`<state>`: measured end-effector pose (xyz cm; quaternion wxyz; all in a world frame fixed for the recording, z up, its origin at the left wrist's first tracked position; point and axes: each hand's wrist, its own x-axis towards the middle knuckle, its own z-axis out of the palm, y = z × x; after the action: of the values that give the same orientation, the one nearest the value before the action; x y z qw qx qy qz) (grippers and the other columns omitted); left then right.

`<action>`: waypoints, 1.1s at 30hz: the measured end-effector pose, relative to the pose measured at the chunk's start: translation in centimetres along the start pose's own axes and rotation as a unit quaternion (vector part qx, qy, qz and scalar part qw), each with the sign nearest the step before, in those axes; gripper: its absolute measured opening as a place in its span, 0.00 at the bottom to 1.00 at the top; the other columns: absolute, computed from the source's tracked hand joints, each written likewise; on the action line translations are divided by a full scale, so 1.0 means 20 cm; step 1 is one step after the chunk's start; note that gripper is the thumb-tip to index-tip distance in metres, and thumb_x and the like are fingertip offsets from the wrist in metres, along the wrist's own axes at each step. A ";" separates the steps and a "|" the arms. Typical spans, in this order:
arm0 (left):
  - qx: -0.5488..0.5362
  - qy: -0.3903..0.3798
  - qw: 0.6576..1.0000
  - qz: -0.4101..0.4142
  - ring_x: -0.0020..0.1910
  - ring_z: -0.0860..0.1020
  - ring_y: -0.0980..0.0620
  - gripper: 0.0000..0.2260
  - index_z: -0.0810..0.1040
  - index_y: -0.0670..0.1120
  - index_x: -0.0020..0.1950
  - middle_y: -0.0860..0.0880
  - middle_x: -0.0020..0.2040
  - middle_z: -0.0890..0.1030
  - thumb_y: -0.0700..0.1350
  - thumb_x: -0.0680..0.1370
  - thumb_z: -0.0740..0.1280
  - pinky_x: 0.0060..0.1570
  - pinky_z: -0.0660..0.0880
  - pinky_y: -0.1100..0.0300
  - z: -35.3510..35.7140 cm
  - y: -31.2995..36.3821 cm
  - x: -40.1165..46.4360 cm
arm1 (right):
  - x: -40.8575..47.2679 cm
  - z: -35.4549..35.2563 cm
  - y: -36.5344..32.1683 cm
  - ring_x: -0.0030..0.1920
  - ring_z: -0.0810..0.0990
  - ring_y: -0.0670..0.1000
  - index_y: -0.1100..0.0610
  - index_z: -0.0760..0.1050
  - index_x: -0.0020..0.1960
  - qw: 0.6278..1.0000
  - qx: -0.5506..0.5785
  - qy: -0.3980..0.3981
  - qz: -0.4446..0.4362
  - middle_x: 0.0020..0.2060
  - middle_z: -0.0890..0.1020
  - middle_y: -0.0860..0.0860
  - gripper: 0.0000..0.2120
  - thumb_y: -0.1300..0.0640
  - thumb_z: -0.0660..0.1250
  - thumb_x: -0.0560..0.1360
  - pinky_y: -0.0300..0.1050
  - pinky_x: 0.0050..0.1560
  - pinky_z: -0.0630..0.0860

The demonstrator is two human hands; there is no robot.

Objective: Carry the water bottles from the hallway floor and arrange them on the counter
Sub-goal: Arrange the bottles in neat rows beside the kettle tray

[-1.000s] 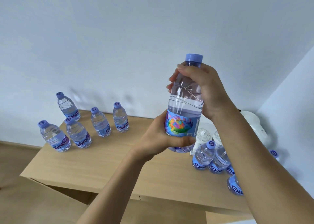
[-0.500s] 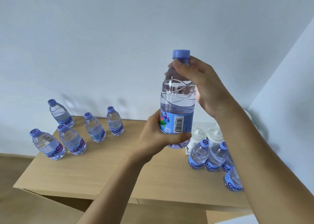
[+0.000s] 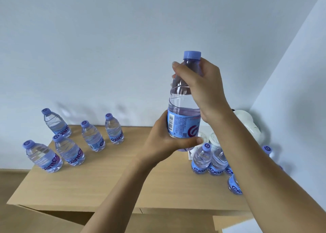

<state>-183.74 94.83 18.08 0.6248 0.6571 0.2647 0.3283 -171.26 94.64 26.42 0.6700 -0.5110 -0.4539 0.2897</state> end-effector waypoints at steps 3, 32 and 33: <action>0.004 0.031 0.999 0.008 0.38 0.80 0.46 0.27 0.72 0.43 0.57 0.41 0.45 0.82 0.41 0.63 0.81 0.36 0.75 0.57 0.03 -0.02 0.00 | -0.01 0.01 -0.01 0.32 0.82 0.54 0.58 0.75 0.42 0.999 -0.016 0.040 0.007 0.31 0.81 0.52 0.09 0.55 0.73 0.73 0.60 0.44 0.82; 0.030 -0.043 0.998 -0.023 0.44 0.84 0.52 0.26 0.75 0.48 0.58 0.50 0.47 0.84 0.39 0.63 0.80 0.38 0.79 0.61 0.09 -0.04 0.02 | -0.06 -0.18 0.06 0.36 0.83 0.49 0.55 0.73 0.47 0.997 -0.078 0.023 0.018 0.33 0.83 0.48 0.12 0.48 0.72 0.73 0.48 0.40 0.81; 0.024 -0.045 0.998 -0.023 0.43 0.84 0.52 0.26 0.75 0.48 0.57 0.50 0.46 0.84 0.39 0.63 0.80 0.38 0.79 0.62 0.09 -0.05 0.02 | -0.06 -0.20 0.06 0.38 0.83 0.48 0.53 0.73 0.48 0.997 -0.074 -0.003 0.027 0.35 0.83 0.48 0.12 0.47 0.72 0.73 0.44 0.39 0.80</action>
<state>-181.98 94.04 17.18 0.6275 0.6799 0.2589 0.2774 -168.04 92.35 24.75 0.6209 -0.5702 -0.4623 0.2750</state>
